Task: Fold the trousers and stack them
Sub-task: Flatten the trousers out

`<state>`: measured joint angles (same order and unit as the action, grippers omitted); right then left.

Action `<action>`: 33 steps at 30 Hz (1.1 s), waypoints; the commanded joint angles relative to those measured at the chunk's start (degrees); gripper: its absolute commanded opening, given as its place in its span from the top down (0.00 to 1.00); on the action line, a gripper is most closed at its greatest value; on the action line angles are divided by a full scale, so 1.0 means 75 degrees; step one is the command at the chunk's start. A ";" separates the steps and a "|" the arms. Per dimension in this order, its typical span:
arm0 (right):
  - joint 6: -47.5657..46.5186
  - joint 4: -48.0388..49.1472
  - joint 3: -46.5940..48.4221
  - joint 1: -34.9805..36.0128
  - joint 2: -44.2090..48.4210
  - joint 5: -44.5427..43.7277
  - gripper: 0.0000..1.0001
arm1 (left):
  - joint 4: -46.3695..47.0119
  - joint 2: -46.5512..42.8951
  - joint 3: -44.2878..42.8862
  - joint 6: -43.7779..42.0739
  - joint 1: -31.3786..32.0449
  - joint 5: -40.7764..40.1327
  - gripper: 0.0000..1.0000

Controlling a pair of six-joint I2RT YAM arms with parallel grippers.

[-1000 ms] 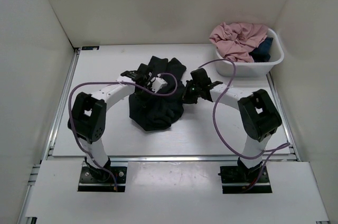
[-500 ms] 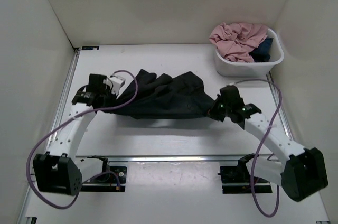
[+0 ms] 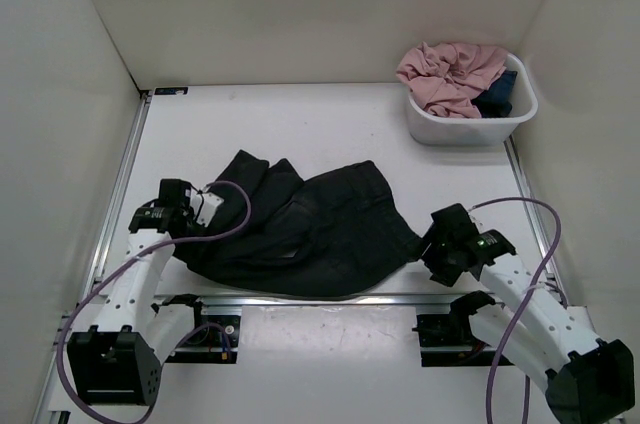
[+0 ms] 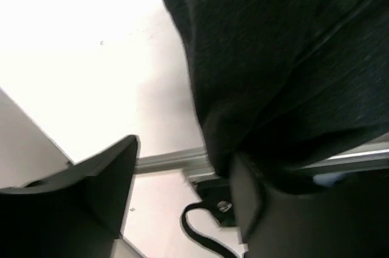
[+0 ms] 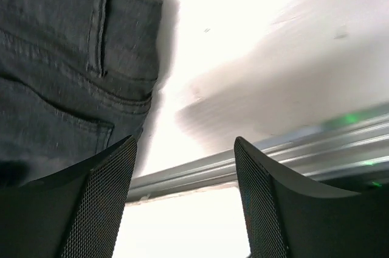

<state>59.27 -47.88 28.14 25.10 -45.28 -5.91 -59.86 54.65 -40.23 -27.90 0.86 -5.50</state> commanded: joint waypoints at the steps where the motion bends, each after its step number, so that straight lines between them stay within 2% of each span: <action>1: -0.0168 -0.0637 0.0804 -0.0019 -0.0114 -0.1167 0.29 | -0.0176 0.0001 -0.0587 -0.0218 -0.0080 -0.0253 0.25; 3: -0.0261 0.0062 0.0806 -0.0019 -0.0685 -0.1298 0.28 | -0.0176 0.0409 -0.1395 -0.0078 -0.0080 0.0216 0.13; 5: -0.0425 0.0941 0.0806 -0.0019 -0.1307 -0.1041 0.28 | -0.0176 0.1006 -0.2097 0.0098 -0.0080 0.0615 0.08; 6: -0.0425 0.1132 0.0806 -0.0089 -0.2053 -0.0669 0.28 | -0.0176 0.1184 -0.2229 0.0169 -0.0080 0.0616 0.08; 9: -0.0169 0.1623 0.0726 -0.0089 -0.3053 -0.0244 0.28 | 0.0327 0.1722 -0.2208 0.0321 -0.0080 0.0698 0.08; 12: 0.0335 0.2734 0.0140 -0.0182 -0.3057 0.0097 0.28 | 0.1333 0.2109 -0.1740 0.0473 -0.0080 0.0698 0.08; 14: 0.0488 0.2949 -0.0224 -0.0416 -0.3057 0.0097 0.41 | 0.1745 0.2449 -0.1738 0.0683 -0.0080 0.0698 0.08; 15: 0.0489 0.2950 -0.0225 -0.0499 -0.3057 0.0097 0.49 | 0.1862 0.2660 -0.2132 0.0778 -0.0080 0.0883 0.10; 16: 0.0489 0.3020 -0.0294 -0.0569 -0.3057 0.0097 0.64 | 0.1945 0.3115 -0.2368 0.0848 -0.0080 0.1082 0.10; 18: 0.0418 0.3020 -0.0295 -0.0652 -0.3057 0.0016 0.79 | 0.1946 0.3794 -0.3069 0.0943 -0.0010 0.1771 0.10; 19: 0.0418 0.2800 -0.0295 -0.0733 -0.3057 -0.0055 0.93 | 0.1946 0.3984 -0.3294 0.1012 0.0060 0.2008 0.10; 20: 0.0418 0.2705 -0.0225 -0.0734 -0.2987 -0.0125 0.99 | 0.1864 0.4137 -0.3482 0.1013 0.0142 0.2219 0.10; 26: 0.0418 0.2236 -0.0225 -0.0967 -0.2086 -0.0407 1.00 | 0.1793 0.4887 -0.4164 0.1013 0.0389 0.2947 0.10; 33: 0.0348 0.2059 -0.0294 -0.0968 -0.1908 -0.0407 1.00 | 0.1793 0.5871 -0.4726 0.1224 0.0598 0.3405 0.10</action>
<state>62.19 -30.24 27.09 18.22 -60.38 -6.31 -46.63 96.05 -73.43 -19.77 4.03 16.05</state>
